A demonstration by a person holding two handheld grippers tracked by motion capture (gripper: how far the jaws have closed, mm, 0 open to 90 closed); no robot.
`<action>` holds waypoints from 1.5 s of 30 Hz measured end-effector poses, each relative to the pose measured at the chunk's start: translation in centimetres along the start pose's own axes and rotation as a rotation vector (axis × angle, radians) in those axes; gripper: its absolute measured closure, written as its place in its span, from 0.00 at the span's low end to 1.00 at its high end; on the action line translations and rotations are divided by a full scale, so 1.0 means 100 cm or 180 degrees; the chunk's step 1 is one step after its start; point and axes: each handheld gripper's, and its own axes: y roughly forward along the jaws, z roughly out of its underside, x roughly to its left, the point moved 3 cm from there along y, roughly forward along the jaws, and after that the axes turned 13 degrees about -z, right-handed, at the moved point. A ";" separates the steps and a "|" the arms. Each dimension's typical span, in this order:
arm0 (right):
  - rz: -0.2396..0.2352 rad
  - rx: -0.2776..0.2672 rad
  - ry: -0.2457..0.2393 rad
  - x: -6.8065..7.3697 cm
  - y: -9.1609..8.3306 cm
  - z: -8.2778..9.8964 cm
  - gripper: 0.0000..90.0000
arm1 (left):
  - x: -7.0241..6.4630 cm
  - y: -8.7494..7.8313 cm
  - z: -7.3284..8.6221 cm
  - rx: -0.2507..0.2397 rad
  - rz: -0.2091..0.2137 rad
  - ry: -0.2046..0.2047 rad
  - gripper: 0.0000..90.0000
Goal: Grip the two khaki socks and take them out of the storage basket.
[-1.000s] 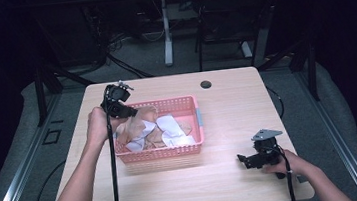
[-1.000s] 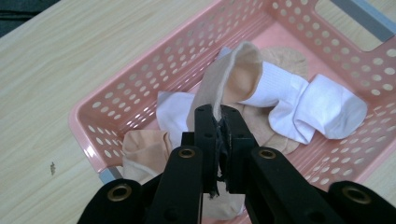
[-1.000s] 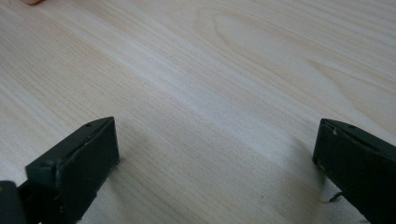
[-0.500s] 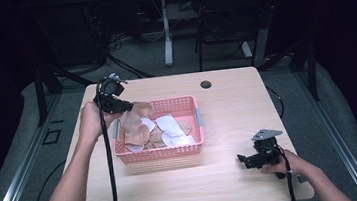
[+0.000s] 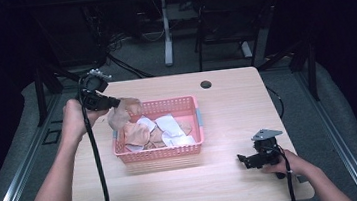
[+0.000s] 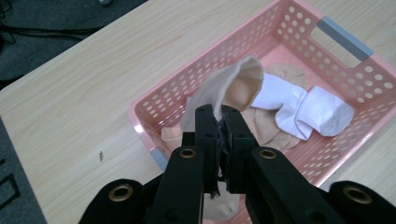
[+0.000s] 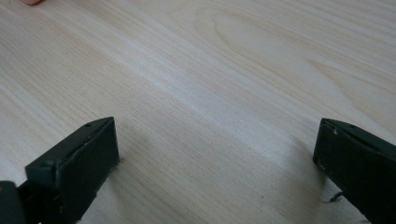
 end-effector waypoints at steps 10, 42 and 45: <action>-0.0002 -0.0006 -0.0011 0.000 0.000 0.000 0.00 | 0.020 -0.021 0.008 -0.0004 -0.0143 -0.0057 0.96; -0.0002 -0.0005 -0.0008 0.000 0.000 0.000 0.00 | 0.084 -0.007 0.056 0.0454 -0.0477 -0.0493 0.96; -0.0001 0.0000 -0.0002 0.000 0.000 0.000 0.00 | 0.088 0.000 0.063 0.0526 -0.0474 -0.0548 0.96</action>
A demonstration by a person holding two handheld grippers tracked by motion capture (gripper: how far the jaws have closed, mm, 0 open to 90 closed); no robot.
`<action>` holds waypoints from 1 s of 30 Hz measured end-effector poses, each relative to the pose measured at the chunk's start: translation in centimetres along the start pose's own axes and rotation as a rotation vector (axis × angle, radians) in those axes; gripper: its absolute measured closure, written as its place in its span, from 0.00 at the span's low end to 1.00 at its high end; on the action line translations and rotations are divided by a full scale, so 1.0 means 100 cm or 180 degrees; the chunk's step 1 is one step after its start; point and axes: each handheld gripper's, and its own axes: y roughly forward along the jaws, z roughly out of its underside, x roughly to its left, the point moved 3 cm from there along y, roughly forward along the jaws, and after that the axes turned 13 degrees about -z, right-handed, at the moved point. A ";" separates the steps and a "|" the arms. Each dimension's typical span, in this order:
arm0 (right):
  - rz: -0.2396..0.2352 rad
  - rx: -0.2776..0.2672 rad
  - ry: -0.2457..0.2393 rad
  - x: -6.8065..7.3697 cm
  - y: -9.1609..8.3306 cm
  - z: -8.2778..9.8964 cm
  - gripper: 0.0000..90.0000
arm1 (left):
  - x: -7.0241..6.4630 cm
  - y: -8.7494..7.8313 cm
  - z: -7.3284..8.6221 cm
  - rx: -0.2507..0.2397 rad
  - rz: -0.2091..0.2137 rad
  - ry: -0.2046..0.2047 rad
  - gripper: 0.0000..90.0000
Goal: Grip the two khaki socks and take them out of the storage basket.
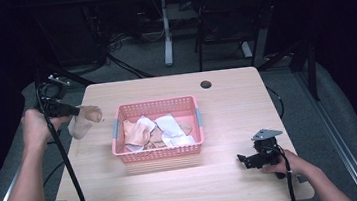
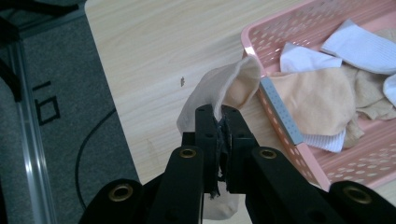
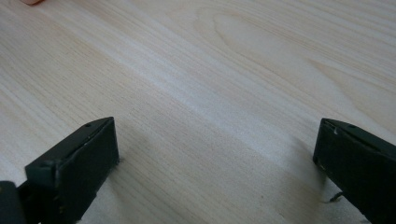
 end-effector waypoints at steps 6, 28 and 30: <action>0.0000 0.0000 0.0000 0.000 0.000 0.000 0.00 | 0.003 0.016 0.006 0.0102 -0.0028 -0.0040 0.96; 0.0000 0.0001 0.0000 0.000 0.000 0.000 0.00 | -0.007 0.072 0.027 0.0452 0.0084 -0.0179 0.96; -0.0001 0.0000 0.0002 0.000 0.000 0.000 0.00 | -0.008 0.077 0.028 0.0465 0.0115 -0.0184 0.96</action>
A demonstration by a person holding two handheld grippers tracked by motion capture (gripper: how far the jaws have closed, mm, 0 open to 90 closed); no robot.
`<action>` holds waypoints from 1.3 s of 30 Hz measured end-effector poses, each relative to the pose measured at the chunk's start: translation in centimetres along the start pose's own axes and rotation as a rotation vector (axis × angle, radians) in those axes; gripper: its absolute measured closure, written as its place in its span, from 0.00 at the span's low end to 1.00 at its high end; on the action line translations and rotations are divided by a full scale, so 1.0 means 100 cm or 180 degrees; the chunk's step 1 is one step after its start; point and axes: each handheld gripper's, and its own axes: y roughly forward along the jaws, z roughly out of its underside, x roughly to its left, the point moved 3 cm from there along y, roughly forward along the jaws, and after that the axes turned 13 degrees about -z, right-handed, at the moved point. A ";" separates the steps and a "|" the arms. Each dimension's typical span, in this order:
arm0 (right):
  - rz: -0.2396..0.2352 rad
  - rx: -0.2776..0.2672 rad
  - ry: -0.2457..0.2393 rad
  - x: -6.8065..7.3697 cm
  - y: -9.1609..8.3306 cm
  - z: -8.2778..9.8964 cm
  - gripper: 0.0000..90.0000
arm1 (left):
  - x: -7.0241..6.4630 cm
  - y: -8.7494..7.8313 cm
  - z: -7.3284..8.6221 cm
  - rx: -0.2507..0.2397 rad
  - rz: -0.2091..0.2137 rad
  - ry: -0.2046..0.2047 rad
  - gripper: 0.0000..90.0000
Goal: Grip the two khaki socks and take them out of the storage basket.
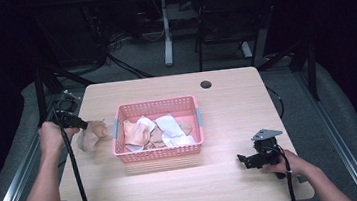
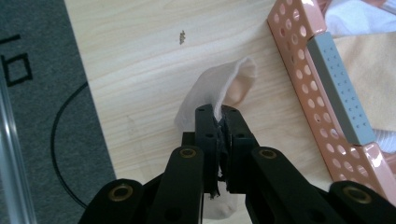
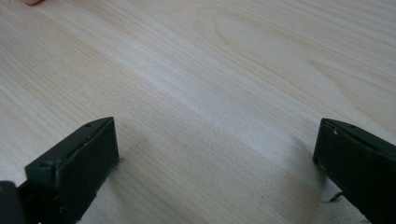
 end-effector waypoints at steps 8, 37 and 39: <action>0.0000 -0.0004 -0.0008 0.000 0.000 0.000 0.00 | -0.005 0.021 0.007 0.0115 0.0016 -0.0013 0.96; -0.0002 -0.0006 -0.0007 0.000 0.000 0.000 0.00 | -0.003 0.001 0.015 -0.0015 -0.0052 -0.0175 0.24; 0.0000 0.0000 -0.0003 0.000 0.000 0.000 0.00 | -0.003 -0.008 0.012 -0.0084 -0.0067 -0.0170 0.22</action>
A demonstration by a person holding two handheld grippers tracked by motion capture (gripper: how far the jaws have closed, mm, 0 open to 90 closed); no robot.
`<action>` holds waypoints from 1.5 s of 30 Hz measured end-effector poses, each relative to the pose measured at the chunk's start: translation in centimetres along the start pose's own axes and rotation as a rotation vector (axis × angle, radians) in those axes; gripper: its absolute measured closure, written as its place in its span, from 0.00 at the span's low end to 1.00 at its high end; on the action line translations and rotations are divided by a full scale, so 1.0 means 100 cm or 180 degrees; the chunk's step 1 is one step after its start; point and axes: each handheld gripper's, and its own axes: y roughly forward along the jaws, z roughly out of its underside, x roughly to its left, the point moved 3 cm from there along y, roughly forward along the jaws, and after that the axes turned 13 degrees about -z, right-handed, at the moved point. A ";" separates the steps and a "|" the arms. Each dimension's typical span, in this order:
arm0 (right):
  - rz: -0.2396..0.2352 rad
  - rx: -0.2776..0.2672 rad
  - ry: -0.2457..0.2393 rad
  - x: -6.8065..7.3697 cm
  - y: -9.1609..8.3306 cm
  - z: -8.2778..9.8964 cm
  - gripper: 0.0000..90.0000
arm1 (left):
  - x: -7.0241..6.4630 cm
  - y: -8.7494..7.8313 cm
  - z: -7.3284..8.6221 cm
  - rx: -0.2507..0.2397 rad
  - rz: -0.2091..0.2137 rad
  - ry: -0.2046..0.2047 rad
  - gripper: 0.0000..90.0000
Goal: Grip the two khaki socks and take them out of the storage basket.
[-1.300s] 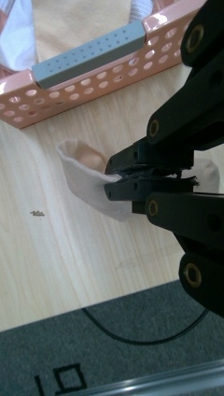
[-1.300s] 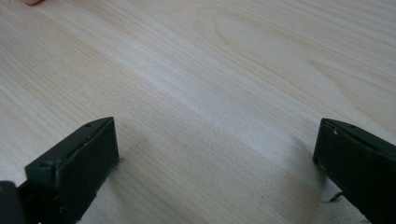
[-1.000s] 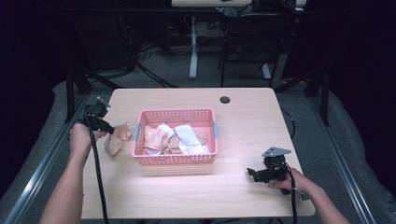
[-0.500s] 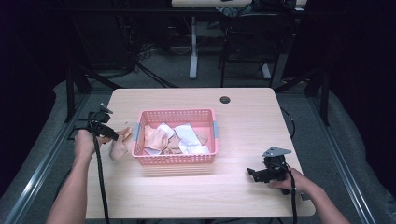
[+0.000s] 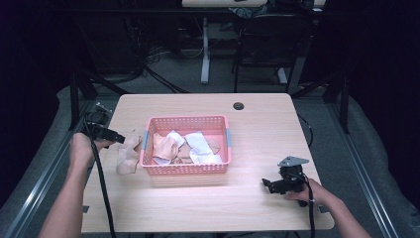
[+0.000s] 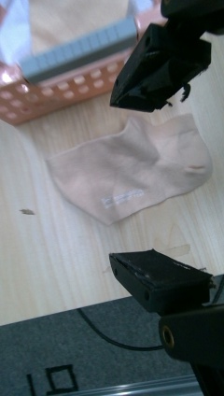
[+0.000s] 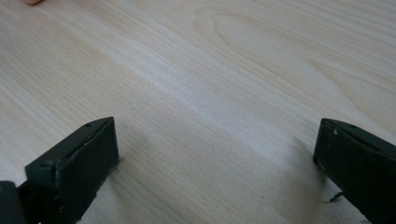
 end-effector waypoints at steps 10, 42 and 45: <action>-0.0003 0.0002 -0.0001 0.000 0.000 0.000 0.00 | -0.024 -0.033 -0.020 -0.0332 0.0012 0.0218 0.17; 0.0001 -0.0003 -0.0015 0.000 0.000 0.000 0.00 | -0.144 -0.008 -0.046 -0.0283 0.0544 0.0939 0.17; -0.0018 -0.0025 -0.0003 0.001 0.000 0.000 0.00 | -0.151 -0.004 -0.046 -0.0235 0.0541 0.0962 0.18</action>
